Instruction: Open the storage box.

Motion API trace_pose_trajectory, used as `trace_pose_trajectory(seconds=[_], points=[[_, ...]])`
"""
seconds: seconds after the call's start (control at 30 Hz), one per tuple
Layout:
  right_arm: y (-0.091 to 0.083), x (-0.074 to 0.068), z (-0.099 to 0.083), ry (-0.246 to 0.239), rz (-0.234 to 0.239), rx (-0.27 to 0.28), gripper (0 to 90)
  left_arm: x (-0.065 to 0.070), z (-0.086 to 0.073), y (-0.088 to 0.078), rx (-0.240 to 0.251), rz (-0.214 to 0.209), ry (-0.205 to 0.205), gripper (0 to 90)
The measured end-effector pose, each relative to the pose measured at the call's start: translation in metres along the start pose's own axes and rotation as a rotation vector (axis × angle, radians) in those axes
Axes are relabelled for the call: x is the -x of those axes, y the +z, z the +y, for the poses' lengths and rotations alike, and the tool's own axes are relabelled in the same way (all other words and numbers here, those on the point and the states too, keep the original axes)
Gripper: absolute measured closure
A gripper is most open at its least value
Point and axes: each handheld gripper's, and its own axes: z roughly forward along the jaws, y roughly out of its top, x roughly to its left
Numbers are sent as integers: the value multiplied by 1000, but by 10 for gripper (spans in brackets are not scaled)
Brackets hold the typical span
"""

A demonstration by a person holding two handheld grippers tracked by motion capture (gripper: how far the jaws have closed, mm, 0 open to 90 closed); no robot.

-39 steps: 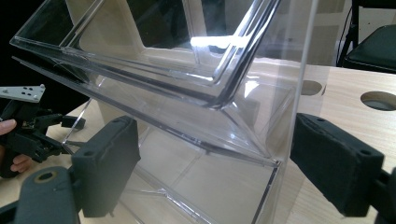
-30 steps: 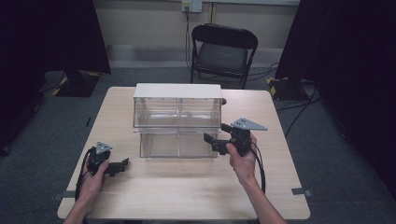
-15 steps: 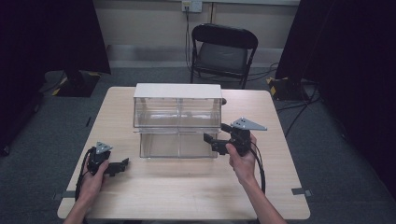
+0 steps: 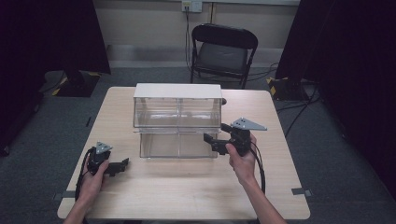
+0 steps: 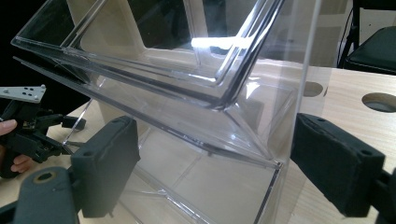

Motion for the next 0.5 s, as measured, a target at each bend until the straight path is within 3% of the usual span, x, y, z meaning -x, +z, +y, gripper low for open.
trace_pose_trajectory(seconds=[0.5], points=[[0, -1, 0, -2, -3, 0, 149, 0, 0, 0, 1, 0, -1, 92]])
